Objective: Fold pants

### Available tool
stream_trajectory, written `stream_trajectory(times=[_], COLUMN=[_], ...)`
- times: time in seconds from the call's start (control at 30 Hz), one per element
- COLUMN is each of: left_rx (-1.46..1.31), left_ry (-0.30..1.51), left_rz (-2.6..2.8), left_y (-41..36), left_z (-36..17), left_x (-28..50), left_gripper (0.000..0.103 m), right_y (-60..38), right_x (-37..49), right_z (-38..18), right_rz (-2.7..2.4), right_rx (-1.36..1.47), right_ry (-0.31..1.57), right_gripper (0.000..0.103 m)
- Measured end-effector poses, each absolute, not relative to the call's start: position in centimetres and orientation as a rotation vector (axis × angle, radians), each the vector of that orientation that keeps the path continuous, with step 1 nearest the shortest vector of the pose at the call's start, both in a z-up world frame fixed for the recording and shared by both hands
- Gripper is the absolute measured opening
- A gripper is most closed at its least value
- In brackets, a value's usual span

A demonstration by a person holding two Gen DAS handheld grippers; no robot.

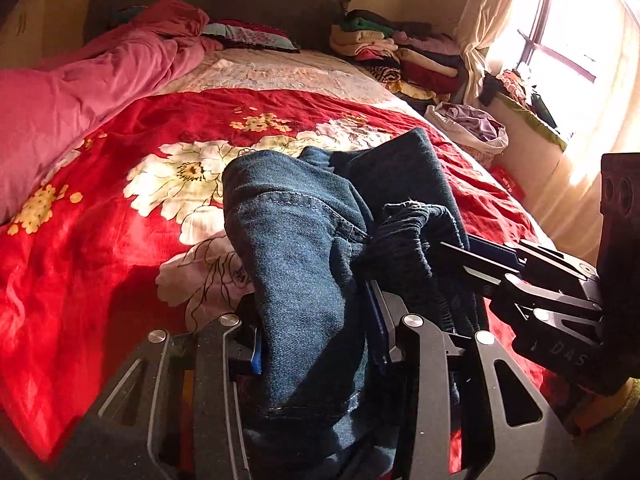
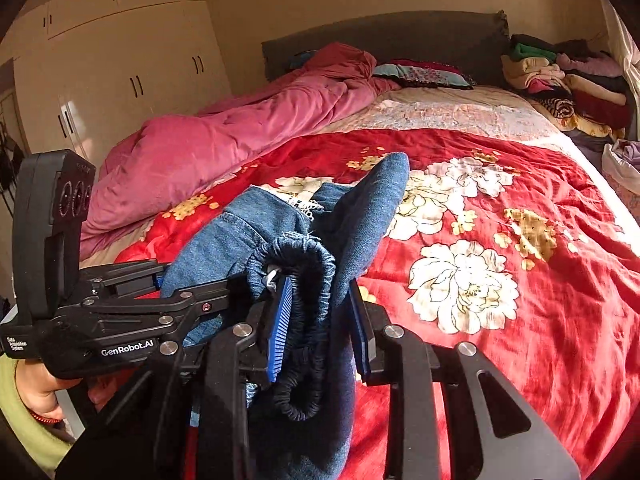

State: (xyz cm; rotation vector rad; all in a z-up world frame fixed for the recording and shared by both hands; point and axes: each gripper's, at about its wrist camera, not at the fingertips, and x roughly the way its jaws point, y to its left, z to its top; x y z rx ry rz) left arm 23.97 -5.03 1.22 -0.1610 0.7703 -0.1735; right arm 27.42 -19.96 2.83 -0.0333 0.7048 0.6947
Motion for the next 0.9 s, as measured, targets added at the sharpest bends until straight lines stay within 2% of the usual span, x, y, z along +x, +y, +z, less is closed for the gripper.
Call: stream_trajectory(times=[0.13, 0.2, 0.23, 0.27, 0.3, 0.43, 0.67, 0.9], left_rx=[-0.185, -0.202, -0.219, -0.234, -0.243, -0.246, -0.249, -0.249], left_ry=[0.829, 0.842, 0.848, 0.857, 0.861, 0.863, 0.867, 0.859], left_rz=[-0.145, -0.133, -0.131, -0.128, -0.126, -0.13, -0.126, -0.121], left_y=[-4.2, -3.5, -3.1, -2.7, -2.5, -2.4, -2.3, -2.1], left_z=[-1.7, -2.6, -2.9, -3.2, -3.5, -4.1, -4.0, -3.5], left_x=[25.1, 25.0, 24.9, 24.9, 24.8, 24.7, 24.3, 23.7], left_gripper=[0.032, 0.037, 0.038, 0.044, 0.049, 0.053, 0.062, 0.075], right_y=[-20.4, -20.8, -21.0, -21.4, -21.6, -23.0, -22.6, -23.6], right_x=[29.5, 29.7, 29.7, 29.8, 29.9, 30.9, 30.2, 29.3], right_z=[-0.1, -1.4, -1.8, -2.1, -2.5, -3.8, -3.4, -2.1], right_rz=[0.639, 0.603, 0.591, 0.576, 0.564, 0.502, 0.476, 0.488], right_rx=[-0.031, -0.045, -0.05, -0.044, -0.038, 0.015, -0.032, 0.009], right_ry=[0.784, 0.816, 0.823, 0.831, 0.841, 0.898, 0.889, 0.856], right_gripper=[0.028, 0.029, 0.032, 0.038, 0.04, 0.056, 0.058, 0.059])
